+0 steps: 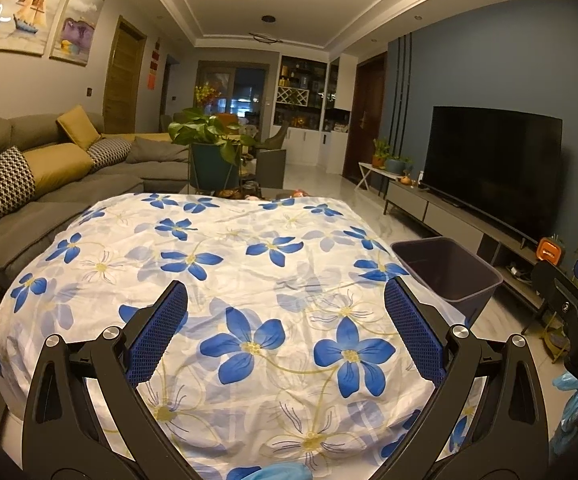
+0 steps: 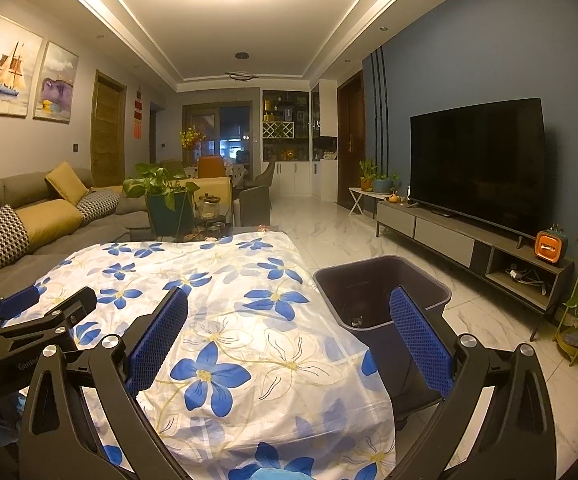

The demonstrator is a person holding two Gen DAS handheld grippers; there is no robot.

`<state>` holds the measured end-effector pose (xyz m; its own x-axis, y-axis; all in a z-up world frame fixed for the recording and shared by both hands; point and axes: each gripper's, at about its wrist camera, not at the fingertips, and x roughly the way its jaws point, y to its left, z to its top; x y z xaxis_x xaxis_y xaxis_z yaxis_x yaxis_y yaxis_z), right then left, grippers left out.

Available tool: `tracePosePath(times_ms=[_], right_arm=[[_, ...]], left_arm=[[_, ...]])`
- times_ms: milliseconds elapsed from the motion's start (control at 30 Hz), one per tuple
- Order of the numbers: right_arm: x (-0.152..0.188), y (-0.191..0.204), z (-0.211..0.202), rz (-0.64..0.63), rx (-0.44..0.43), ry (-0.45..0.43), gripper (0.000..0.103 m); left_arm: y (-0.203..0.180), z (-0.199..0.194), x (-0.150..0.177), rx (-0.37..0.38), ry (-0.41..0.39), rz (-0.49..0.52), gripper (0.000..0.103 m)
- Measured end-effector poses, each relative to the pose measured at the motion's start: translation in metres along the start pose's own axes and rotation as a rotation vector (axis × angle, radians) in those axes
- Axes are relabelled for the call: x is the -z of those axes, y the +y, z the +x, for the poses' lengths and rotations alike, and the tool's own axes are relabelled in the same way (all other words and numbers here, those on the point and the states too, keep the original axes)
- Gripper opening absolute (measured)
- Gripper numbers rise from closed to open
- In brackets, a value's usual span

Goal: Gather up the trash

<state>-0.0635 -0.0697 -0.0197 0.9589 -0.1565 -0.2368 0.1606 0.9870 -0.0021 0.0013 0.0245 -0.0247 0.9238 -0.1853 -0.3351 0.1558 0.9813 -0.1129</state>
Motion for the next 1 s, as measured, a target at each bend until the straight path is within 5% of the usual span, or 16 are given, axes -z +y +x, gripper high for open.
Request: tracePosePath(times_ms=[1000], right_arm=[[-0.0054, -0.0037, -0.0022, 0.001, 0.0, -0.015, 0.098]], left_arm=[[-0.0036, 0.0015, -0.0025, 0.012, 0.003, -0.001, 0.097]])
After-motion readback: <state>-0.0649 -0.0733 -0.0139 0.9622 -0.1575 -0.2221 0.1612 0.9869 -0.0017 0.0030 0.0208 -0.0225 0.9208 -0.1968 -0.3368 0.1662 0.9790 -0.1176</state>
